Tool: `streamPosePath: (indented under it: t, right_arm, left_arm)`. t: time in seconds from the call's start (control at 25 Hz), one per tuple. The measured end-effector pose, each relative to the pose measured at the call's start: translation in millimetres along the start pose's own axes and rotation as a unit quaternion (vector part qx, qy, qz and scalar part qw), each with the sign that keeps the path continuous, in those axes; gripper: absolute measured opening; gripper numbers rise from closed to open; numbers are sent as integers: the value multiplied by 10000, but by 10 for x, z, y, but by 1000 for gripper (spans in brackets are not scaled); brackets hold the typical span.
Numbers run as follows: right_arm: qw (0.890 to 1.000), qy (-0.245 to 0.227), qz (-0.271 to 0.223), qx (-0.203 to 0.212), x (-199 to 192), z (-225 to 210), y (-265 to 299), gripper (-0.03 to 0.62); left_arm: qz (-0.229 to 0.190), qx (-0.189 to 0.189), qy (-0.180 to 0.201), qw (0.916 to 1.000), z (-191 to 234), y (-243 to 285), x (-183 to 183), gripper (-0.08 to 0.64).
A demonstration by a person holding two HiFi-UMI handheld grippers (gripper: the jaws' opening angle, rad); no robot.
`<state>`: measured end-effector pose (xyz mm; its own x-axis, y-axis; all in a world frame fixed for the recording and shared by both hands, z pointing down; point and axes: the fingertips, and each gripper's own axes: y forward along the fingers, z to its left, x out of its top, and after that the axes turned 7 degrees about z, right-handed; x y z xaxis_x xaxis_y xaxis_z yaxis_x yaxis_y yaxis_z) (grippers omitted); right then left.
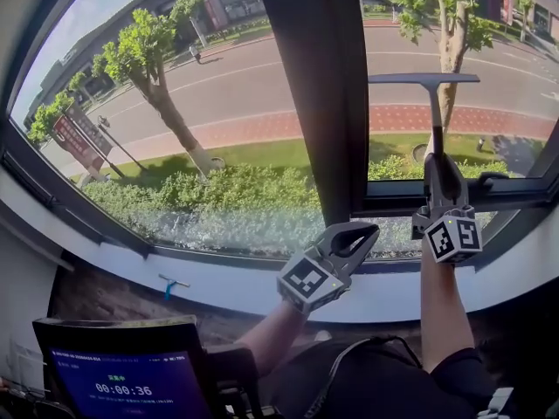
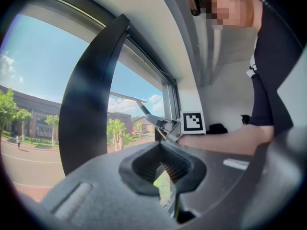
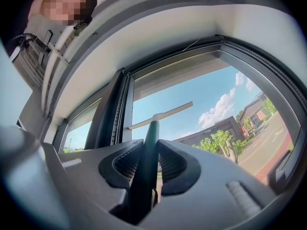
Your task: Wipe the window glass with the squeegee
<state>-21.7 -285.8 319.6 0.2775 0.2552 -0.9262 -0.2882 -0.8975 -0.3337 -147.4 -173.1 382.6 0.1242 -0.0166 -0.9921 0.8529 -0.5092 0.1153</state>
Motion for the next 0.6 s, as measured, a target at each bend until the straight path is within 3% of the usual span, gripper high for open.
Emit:
streamPosePath:
  t: [0.6]
  right_arm:
    - [9981,247,522,-201,-572,-28,-113,100]
  left_arm:
    - [75,-293,-79,9995,96,153,-34,3]
